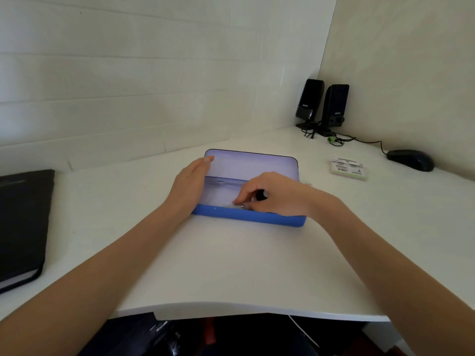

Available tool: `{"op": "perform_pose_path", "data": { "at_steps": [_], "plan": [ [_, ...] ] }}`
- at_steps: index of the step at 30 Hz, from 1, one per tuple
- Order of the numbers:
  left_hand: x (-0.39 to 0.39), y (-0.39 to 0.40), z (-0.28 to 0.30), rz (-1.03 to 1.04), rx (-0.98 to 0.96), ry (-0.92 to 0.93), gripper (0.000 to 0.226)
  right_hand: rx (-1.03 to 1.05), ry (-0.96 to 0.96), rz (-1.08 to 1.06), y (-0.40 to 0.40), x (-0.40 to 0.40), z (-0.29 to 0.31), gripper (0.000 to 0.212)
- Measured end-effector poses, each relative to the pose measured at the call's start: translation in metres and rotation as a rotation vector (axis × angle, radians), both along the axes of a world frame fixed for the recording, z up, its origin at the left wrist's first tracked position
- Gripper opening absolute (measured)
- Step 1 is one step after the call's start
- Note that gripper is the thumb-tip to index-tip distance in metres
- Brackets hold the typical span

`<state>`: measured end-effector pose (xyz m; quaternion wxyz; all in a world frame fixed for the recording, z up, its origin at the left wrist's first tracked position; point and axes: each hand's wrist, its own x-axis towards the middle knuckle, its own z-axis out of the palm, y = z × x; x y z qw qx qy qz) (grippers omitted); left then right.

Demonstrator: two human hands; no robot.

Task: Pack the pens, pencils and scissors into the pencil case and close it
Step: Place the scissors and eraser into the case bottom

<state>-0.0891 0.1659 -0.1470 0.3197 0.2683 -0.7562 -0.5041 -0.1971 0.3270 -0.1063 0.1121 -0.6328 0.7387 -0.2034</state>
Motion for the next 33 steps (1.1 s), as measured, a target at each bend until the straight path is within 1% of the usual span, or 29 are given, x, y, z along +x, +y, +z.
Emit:
{"op": "perform_pose_path", "data": {
  "at_steps": [2, 6, 10, 13, 15, 17, 18, 19, 20, 21, 22, 23, 25, 27, 30, 33],
  "plan": [
    [0.0, 0.0, 0.001, -0.04, 0.033, 0.013, 0.035, -0.03, -0.045, 0.001, -0.007, 0.002, -0.007, 0.02],
    [-0.001, 0.0, 0.003, -0.077, 0.05, 0.043, 0.037, -0.066, -0.06, 0.011, -0.015, 0.006, -0.01, 0.021],
    [0.002, 0.002, 0.002, -0.107, 0.061, 0.013, 0.061, -0.076, -0.124, 0.017, -0.014, 0.007, -0.014, 0.024],
    [0.004, 0.005, 0.003, -0.145, 0.022, -0.041, 0.071, -0.108, -0.126, 0.029, -0.012, 0.007, -0.016, 0.026],
    [0.003, 0.01, 0.003, -0.167, -0.037, -0.082, 0.076, -0.163, -0.23, 0.015, -0.006, 0.004, -0.013, 0.023],
    [0.002, 0.014, 0.0, -0.192, -0.105, -0.123, 0.083, -0.303, -0.433, -0.092, 0.003, -0.008, -0.002, 0.019],
    [0.001, 0.015, -0.003, -0.195, -0.136, -0.127, 0.085, -0.405, -0.49, -0.191, 0.009, -0.017, 0.002, 0.017],
    [0.002, 0.015, -0.005, -0.186, -0.155, -0.118, 0.087, -0.49, -0.457, -0.317, 0.014, -0.029, 0.006, 0.016],
    [0.002, 0.015, -0.007, -0.166, -0.16, -0.102, 0.087, -0.522, -0.345, -0.46, 0.021, -0.043, 0.006, 0.016],
    [0.002, 0.015, -0.008, -0.141, -0.158, -0.086, 0.087, -0.476, -0.185, -0.602, 0.027, -0.055, 0.003, 0.018],
    [0.002, 0.015, -0.008, -0.113, -0.152, -0.074, 0.087, -0.368, -0.029, -0.727, 0.034, -0.067, -0.002, 0.021],
    [0.002, 0.015, -0.008, -0.089, -0.144, -0.062, 0.086, -0.247, 0.065, -0.822, 0.041, -0.076, -0.006, 0.023],
    [0.002, 0.016, -0.007, -0.056, -0.121, -0.037, 0.085, -0.078, 0.066, -0.914, 0.049, -0.089, -0.012, 0.024],
    [0.003, 0.019, -0.005, -0.021, -0.103, -0.015, 0.082, -0.01, 0.003, -0.872, 0.055, -0.096, -0.009, 0.024],
    [0.006, 0.021, -0.004, 0.056, -0.075, 0.01, 0.078, 0.1, -0.134, -0.68, 0.057, -0.086, -0.002, 0.034],
    [0.007, 0.021, -0.003, 0.088, -0.092, 0.006, 0.078, 0.215, -0.07, -0.615, 0.052, -0.08, -0.002, 0.045]
  ]
}}
